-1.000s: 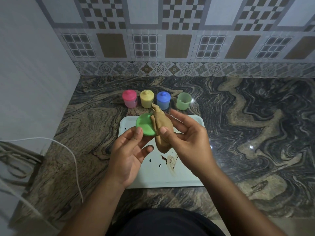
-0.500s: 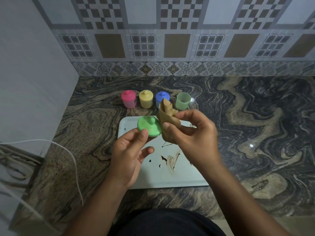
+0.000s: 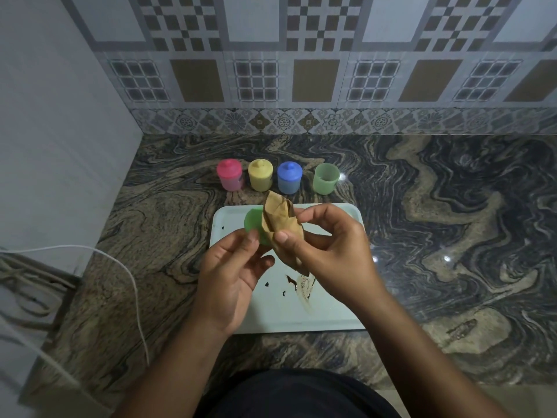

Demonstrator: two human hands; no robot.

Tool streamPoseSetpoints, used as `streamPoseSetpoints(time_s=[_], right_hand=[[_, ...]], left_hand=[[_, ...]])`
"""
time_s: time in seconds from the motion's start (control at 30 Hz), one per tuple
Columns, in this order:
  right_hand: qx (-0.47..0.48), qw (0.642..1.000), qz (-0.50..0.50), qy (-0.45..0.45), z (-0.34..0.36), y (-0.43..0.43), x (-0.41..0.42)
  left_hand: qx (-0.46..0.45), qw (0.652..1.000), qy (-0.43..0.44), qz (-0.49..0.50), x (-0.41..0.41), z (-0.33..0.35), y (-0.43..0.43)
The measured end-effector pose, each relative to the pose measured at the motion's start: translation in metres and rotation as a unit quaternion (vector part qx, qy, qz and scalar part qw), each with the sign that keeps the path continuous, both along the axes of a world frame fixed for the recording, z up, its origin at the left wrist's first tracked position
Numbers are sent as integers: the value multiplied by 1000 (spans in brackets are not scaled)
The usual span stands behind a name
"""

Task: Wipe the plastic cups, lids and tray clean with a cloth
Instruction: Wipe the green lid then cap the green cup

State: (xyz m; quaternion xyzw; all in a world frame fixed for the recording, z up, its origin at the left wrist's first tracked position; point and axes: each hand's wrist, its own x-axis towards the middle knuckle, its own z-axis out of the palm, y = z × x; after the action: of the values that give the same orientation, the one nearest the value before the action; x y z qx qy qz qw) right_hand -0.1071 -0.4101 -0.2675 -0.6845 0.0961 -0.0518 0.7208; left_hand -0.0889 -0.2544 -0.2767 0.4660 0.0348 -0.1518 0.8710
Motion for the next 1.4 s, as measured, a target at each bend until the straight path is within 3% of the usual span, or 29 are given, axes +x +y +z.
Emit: streamPoseSetpoints(time_s=[0.13, 0.43, 0.53, 0.73, 1.0, 1.17, 1.4], right_hand=[[-19, 997, -71, -24, 0, -1, 0], [-21, 995, -94, -39, 8, 1, -4], [-70, 994, -56, -58, 5, 4, -2], [-50, 997, -50, -29, 10, 7, 0], [-24, 999, -39, -18, 12, 7, 4], [-3, 999, 34, -12, 11, 8, 0], [30, 999, 26, -28, 14, 4, -1]], left_hand=[[-8, 1000, 10, 19, -1, -1, -3], [-3, 998, 30, 50, 0, 4, -7], [9, 999, 22, 25, -2, 4, -8], [54, 998, -16, -10, -3, 2, -7], [1, 999, 37, 19, -5, 3, -6], [-26, 1000, 12, 1, -3, 3, -7], [60, 998, -13, -2, -2, 9, -5]])
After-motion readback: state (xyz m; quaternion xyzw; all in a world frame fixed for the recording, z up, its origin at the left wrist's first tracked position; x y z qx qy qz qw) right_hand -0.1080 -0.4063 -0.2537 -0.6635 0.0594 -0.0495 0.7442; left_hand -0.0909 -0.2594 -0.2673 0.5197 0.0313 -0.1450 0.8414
